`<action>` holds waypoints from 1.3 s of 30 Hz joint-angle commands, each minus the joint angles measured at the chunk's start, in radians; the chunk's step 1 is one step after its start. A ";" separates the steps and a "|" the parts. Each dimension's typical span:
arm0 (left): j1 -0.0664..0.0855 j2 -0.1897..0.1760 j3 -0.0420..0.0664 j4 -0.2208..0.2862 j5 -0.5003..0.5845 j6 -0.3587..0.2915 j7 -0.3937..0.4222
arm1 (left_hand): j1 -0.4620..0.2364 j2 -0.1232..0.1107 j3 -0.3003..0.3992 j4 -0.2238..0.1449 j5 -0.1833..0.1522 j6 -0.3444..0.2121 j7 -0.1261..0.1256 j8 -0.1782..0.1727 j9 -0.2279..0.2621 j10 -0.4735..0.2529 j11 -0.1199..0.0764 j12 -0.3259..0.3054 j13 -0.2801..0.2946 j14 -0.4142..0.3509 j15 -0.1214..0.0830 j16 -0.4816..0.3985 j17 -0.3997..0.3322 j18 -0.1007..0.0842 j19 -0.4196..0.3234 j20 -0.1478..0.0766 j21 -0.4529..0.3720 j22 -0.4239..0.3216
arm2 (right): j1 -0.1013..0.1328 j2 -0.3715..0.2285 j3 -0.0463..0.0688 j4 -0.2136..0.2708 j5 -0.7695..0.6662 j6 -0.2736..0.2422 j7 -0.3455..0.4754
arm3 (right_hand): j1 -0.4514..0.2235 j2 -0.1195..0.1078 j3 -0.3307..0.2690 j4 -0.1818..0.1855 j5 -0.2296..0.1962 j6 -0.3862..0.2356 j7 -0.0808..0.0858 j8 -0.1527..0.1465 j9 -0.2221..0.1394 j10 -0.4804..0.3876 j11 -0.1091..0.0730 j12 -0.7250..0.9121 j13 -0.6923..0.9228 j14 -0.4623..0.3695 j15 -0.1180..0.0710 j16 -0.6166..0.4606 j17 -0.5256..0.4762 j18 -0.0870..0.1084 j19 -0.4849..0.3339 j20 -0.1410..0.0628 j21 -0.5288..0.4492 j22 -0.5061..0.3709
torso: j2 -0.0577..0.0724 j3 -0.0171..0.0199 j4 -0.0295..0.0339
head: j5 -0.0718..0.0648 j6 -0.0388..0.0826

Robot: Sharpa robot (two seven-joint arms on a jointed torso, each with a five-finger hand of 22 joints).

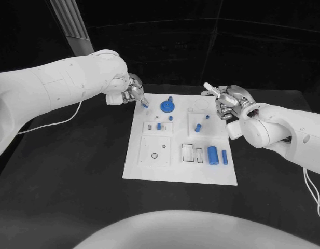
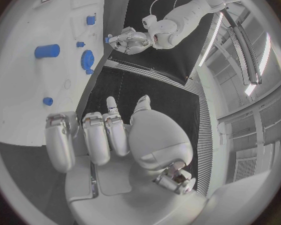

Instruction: Assemble the parts on the task board

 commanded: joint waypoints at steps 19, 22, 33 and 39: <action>0.009 -0.106 0.000 0.150 0.107 0.034 -0.057 | -0.005 -0.035 -0.057 -0.017 0.014 0.083 -0.045 -0.016 -0.022 0.105 -0.026 0.002 0.263 0.105 -0.021 0.003 0.263 -0.007 0.105 -0.024 0.004 0.263 | 0.002 -0.006 0.001 0.002 -0.002 -0.004 0.006 | 0.009 0.003 0.007 0.001 0.007 -0.001 0.044 0.004 -0.002 0.104 -0.003 0.003 0.263 0.107 -0.004 0.002 0.263 -0.007 0.104 -0.005 0.003 0.263 | 0.001 0.0002 -0.0004 | 0.006 -0.005; 0.008 -0.109 0.000 0.157 0.107 0.035 -0.067 | -0.005 -0.030 -0.057 -0.016 0.017 0.086 -0.046 -0.019 -0.025 0.105 -0.027 0.002 0.263 0.105 -0.022 0.003 0.263 -0.007 0.105 -0.025 0.004 0.263 | 0.002 -0.007 0.001 0.003 -0.002 -0.004 0.006 | 0.009 0.003 0.007 0.001 0.007 -0.001 0.044 0.004 -0.002 0.104 -0.003 0.003 0.263 0.107 -0.004 0.002 0.263 -0.007 0.104 -0.005 0.003 0.263 | 0.001 -0.0002 -0.0016 | 0.008 -0.006; 0.007 -0.104 0.000 0.157 0.108 0.051 -0.077 | -0.040 0.005 0.039 -0.001 0.036 0.092 -0.032 -0.048 -0.041 0.105 -0.019 0.002 0.263 0.105 -0.016 0.003 0.263 -0.007 0.105 -0.024 0.004 0.263 | 0.002 -0.009 0.001 0.005 -0.002 -0.005 0.005 | 0.009 0.003 0.007 0.001 0.007 -0.001 0.044 0.004 -0.002 0.104 -0.003 0.003 0.263 0.107 -0.004 0.002 0.263 -0.007 0.104 -0.005 0.003 0.263 | 0.001 -0.0002 -0.0024 | 0.006 -0.005; 0.006 -0.099 0.000 0.156 0.108 0.066 -0.082 | -0.075 -0.006 0.083 0.001 0.033 0.098 -0.032 -0.053 -0.042 0.105 -0.016 0.002 0.263 0.105 -0.015 0.003 0.263 -0.007 0.105 -0.022 0.004 0.263 | 0.002 -0.010 0.001 0.006 -0.002 -0.006 0.004 | 0.009 0.003 0.007 0.001 0.007 -0.001 0.044 0.004 -0.002 0.104 -0.003 0.003 0.263 0.107 -0.004 0.002 0.263 -0.007 0.104 -0.005 0.003 0.263 | 0.002 0.0000 -0.0022 | 0.005 -0.005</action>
